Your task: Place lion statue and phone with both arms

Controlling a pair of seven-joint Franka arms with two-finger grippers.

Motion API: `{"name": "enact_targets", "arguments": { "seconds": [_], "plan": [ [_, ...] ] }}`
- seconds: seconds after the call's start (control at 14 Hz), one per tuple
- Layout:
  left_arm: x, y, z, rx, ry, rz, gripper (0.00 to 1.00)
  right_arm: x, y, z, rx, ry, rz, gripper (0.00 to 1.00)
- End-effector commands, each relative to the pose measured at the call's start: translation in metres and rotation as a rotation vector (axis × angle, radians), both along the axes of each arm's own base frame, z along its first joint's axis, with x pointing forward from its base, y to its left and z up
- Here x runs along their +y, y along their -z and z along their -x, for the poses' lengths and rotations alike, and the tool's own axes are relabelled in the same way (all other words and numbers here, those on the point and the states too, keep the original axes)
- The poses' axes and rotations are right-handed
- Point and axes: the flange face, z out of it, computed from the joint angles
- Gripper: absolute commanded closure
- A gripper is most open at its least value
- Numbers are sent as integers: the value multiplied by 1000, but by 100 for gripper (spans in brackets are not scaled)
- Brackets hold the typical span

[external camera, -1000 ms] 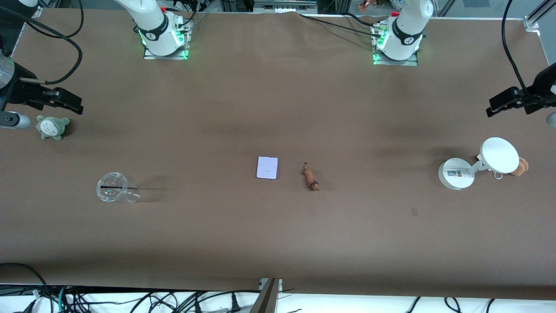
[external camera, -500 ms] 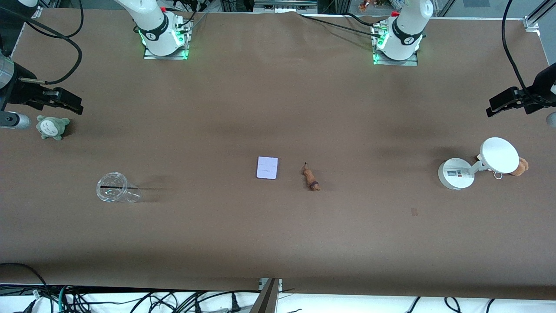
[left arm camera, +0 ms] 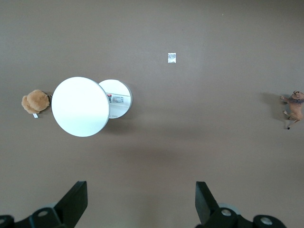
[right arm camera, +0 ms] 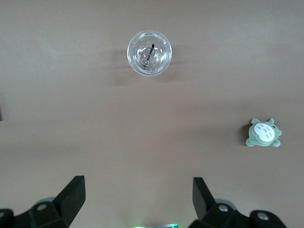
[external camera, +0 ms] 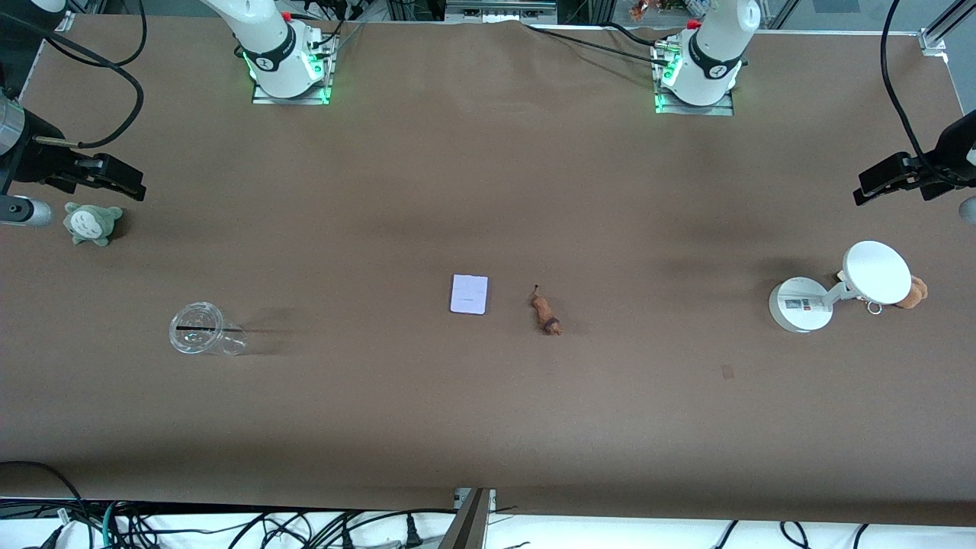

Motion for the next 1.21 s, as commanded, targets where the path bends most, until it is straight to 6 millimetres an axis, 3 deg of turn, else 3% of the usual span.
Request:
{"name": "enact_targets", "arguments": {
  "seconds": [0.0,0.64,0.86,1.0,1.14],
  "plan": [
    [-1,-4,-2,3,-5,-4,0,-3,-5,0,-6,-7,-7,0],
    [0,-2,-4,1,-6,4,0,-3,-5,0,-5,-9,-7,0],
    [8,-1,-5,2,-14,12,0,-3,-5,0,-5,-9,-7,0],
    [0,3,-10,6,-2,7,0,-3,-5,0,-4,-9,-7,0],
    [9,-15,-14,-36,5,6,0,-4,-5,0,-4,-7,-7,0]
  ]
}}
